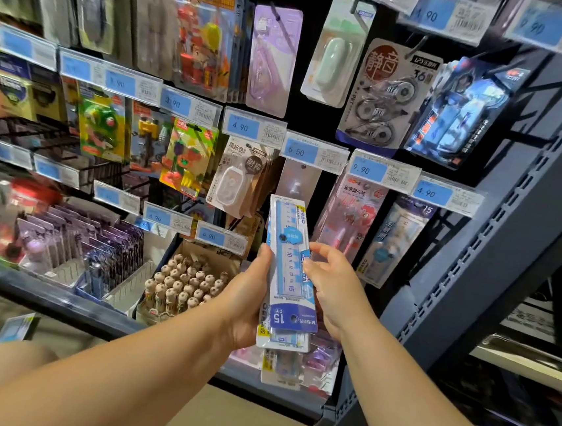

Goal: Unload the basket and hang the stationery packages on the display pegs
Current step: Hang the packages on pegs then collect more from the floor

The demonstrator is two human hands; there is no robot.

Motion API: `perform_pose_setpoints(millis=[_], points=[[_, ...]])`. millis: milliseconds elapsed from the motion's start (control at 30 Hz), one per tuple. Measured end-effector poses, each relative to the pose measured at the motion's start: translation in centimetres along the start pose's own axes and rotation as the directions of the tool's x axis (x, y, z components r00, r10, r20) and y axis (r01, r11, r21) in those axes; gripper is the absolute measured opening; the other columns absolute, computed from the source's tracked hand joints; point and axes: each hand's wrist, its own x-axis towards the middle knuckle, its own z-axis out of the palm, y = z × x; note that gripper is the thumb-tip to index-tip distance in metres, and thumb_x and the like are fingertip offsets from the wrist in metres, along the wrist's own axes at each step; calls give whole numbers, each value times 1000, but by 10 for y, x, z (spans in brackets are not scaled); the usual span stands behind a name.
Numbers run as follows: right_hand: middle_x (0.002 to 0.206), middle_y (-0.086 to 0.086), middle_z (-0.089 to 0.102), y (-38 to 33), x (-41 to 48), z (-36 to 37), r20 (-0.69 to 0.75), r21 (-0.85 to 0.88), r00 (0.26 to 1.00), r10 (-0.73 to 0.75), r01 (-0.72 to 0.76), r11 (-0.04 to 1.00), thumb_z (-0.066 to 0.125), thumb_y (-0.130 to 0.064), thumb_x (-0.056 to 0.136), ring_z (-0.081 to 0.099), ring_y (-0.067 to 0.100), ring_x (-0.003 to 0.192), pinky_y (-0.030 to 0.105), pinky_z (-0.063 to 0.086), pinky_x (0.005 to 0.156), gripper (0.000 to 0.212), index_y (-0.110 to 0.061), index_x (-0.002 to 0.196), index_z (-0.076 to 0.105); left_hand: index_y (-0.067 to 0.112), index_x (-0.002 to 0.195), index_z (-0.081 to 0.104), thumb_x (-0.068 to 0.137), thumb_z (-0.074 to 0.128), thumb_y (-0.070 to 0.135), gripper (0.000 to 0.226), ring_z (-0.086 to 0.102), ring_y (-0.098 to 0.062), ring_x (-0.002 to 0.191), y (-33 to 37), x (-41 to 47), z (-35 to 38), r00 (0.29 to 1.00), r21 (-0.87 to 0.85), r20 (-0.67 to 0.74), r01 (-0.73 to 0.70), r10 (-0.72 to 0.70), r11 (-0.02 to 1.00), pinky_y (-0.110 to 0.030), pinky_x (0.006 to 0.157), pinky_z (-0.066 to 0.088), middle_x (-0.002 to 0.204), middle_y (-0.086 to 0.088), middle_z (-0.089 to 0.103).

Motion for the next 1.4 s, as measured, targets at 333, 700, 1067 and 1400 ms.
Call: perform_pose_setpoints(millis=[333, 700, 1067, 1400], points=[[92, 2, 70, -4, -3, -13, 33, -303, 998, 49, -36, 952, 51, -27, 101, 68, 8, 75, 23, 51, 60, 18, -12, 93, 55, 13, 122, 60, 101, 43, 40, 38, 74, -30, 74, 3, 0, -10, 1000, -37, 5, -18, 19, 999, -42, 59, 61, 98, -17, 74], [114, -15, 57, -8, -5, -37, 172, -573, 985, 2, 98, 814, 41, -28, 104, 54, -4, 89, -2, 38, 59, 29, -36, 128, 56, 9, 107, 65, 98, 51, 27, 24, 71, -27, 65, 26, -5, -27, 986, 44, -39, -160, 162, 986, -36, 58, 59, 85, -13, 75], [98, -7, 66, -8, -8, -41, 238, -635, 971, 6, 151, 757, 52, -44, 97, 61, 0, 85, 11, 44, 66, 42, -39, 138, 47, 4, 91, 65, 90, 62, 9, 6, 71, -23, 58, 37, -8, -35, 947, 142, -214, -212, 239, 967, -39, 55, 60, 71, -9, 73], [97, 10, 72, -1, -4, -79, 213, -200, 945, 248, -207, 958, 77, 5, 72, 69, 20, 77, 27, 54, 55, 63, -24, 123, 56, 1, 80, 62, 92, 57, 6, 14, 70, -22, 55, 36, -16, -32, 953, 109, -176, -231, 248, 967, -32, 46, 57, 72, -12, 72]])
